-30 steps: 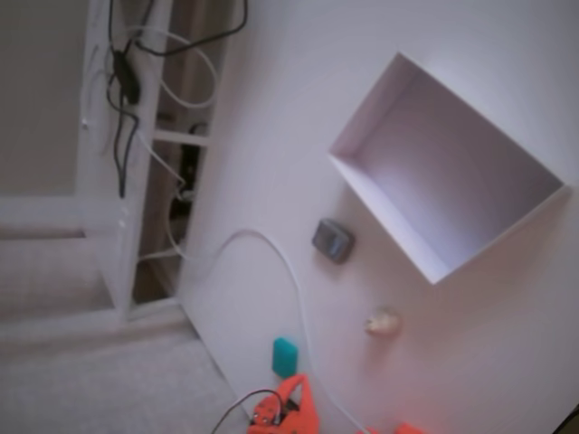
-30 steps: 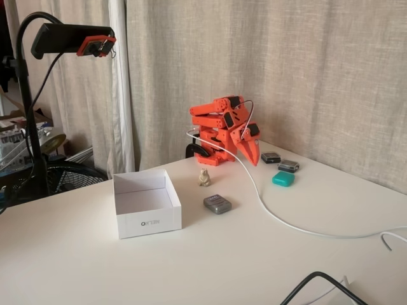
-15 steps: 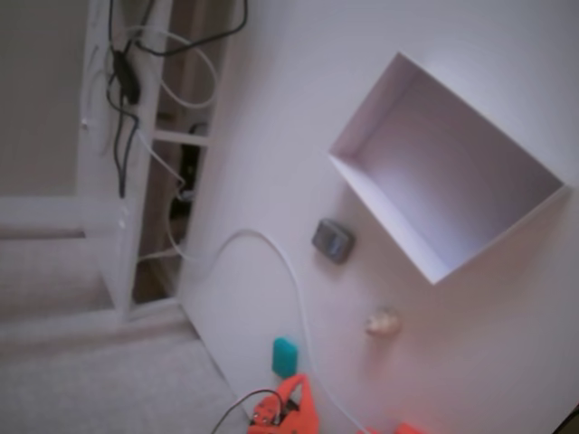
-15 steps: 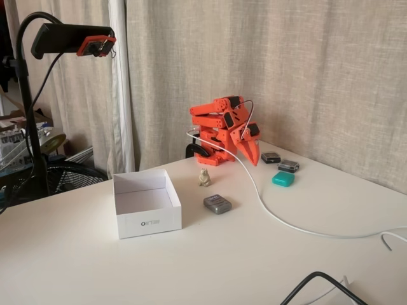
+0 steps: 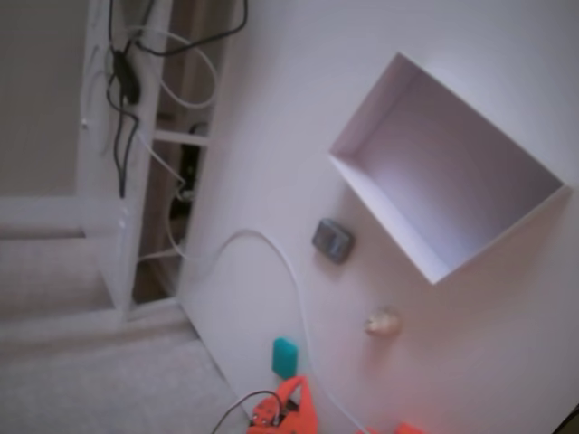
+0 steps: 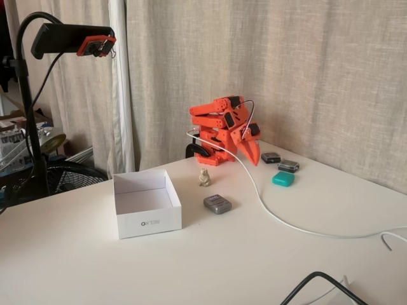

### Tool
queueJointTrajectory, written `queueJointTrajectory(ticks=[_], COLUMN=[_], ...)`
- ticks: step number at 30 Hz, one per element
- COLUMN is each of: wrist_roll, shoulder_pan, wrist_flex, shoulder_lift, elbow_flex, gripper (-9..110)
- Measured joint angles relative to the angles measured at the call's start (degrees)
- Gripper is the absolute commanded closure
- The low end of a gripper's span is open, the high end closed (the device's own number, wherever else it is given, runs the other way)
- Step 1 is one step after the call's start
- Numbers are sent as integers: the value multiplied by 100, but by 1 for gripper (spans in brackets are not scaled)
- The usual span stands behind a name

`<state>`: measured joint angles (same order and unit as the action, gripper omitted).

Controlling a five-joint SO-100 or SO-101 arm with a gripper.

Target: Grasp the green cube and put it in the bin.

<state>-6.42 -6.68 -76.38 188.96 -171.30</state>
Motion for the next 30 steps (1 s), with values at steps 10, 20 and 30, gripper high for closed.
queueJointTrajectory(ticks=[10, 20, 30], wrist_roll=[-1230, -1301, -1573], shoulder_pan=[-404, -712, -844], wrist_flex=[1055, 765, 193], shoulder_lift=[-1266, -4386, -5616], elbow_flex=[844, 3955, 5256], gripper=[93, 69, 21])
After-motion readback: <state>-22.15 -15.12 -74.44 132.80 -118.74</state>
